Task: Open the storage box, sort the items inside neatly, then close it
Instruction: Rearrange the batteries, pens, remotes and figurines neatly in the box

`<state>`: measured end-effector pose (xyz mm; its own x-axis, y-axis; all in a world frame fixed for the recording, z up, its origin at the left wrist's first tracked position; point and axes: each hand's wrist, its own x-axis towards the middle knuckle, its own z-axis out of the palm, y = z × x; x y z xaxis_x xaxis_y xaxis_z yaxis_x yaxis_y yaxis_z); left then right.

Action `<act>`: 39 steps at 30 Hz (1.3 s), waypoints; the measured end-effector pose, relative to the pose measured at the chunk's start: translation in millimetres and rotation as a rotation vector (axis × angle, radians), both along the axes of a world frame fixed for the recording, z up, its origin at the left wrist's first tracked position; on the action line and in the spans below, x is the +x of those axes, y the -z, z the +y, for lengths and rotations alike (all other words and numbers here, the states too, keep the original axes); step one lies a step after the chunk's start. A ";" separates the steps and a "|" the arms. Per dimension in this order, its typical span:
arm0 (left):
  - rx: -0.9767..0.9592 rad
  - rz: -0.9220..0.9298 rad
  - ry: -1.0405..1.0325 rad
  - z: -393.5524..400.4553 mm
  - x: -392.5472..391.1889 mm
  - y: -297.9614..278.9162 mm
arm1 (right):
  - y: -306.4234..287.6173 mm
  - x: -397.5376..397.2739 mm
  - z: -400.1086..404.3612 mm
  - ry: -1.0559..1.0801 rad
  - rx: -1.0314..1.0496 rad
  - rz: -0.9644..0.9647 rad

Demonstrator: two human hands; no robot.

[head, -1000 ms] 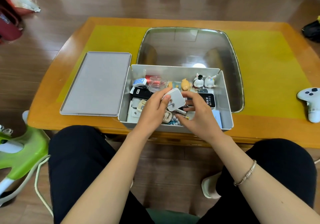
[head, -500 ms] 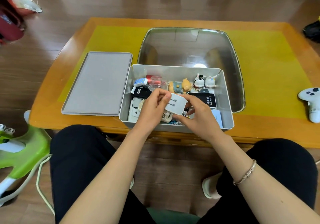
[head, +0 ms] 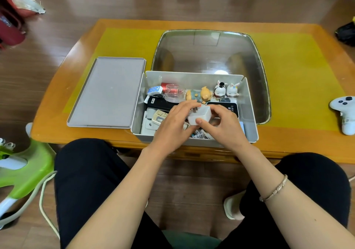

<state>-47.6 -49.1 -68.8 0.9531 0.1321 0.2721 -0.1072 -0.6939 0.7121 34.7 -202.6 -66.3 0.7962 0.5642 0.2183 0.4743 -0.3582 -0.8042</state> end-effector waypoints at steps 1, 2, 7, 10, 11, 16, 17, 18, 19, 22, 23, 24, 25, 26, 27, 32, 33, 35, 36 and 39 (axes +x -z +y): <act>0.004 0.006 -0.002 -0.6 -0.4 -0.2 | -0.5 0.5 0.1 -0.016 -0.009 0.014; 0.007 0.008 -0.005 -0.8 -0.7 -0.1 | -0.7 0.7 0.1 -0.030 -0.011 0.031; 0.067 -0.040 -0.010 -0.7 -1.1 0.2 | -3.5 -1.8 -1.3 -0.082 0.037 0.113; 0.067 -0.058 0.011 0.4 -1.6 -1.3 | -4.5 -2.1 -2.7 -0.091 0.034 0.077; 0.063 -0.068 0.020 1.0 -1.9 -1.4 | -5.1 -2.2 -2.9 -0.090 0.036 0.086; 0.017 -0.132 -0.054 0.1 -2.2 1.1 | -7.1 -2.7 -4.1 -0.095 0.037 0.125; 0.007 -0.142 -0.093 0.1 -2.0 2.3 | -7.6 -3.0 -4.4 -0.086 0.054 0.146; -0.004 -0.139 -0.116 0.3 -1.9 3.2 | -8.0 -3.4 -4.4 -0.079 0.064 0.154; -0.018 -0.127 -0.121 0.8 -1.8 3.5 | -8.1 -4.0 -4.0 -0.075 0.059 0.147; -0.095 -0.077 -0.100 2.0 -0.7 0.7 | -8.1 -4.2 -2.6 -0.061 0.034 0.166; -0.129 -0.051 -0.095 2.1 -0.6 -1.3 | -8.4 -4.0 -2.7 -0.060 0.047 0.180; -0.169 -0.022 -0.097 2.1 -0.5 -3.4 | -7.9 -3.5 -2.9 -0.064 0.064 0.189; -0.221 0.007 -0.107 2.6 -0.3 -5.2 | -6.7 -3.1 -3.1 -0.074 0.080 0.194; -0.283 0.032 -0.122 3.5 0.1 -6.7 | -4.7 -2.6 -2.9 -0.090 0.090 0.187; -0.338 0.052 -0.140 4.6 0.6 -8.1 | -3.0 -2.2 -2.6 -0.110 0.093 0.166; -0.423 0.123 -0.229 3.6 4.9 -13.5 | 4.9 -0.6 1.5 -0.148 -0.011 -0.053; -0.436 0.143 -0.261 1.7 6.6 -13.9 | 6.6 -1.2 2.6 -0.141 -0.041 -0.099; -0.445 0.191 -0.297 -3.8 11.1 -15.4 | 8.5 -2.1 4.3 -0.096 -0.079 -0.164; -0.446 0.210 -0.292 -7.0 13.2 -16.3 | 8.4 -2.2 5.0 -0.063 -0.084 -0.176; -0.494 0.235 -0.240 -14.3 16.4 -19.5 | 2.5 0.5 2.8 -0.032 -0.068 -0.154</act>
<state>-31.1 -63.5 -49.4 0.9083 0.4084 -0.0912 0.2116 -0.2602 0.9421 35.2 -199.8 -68.8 0.7378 0.6062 0.2969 0.6019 -0.3918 -0.6958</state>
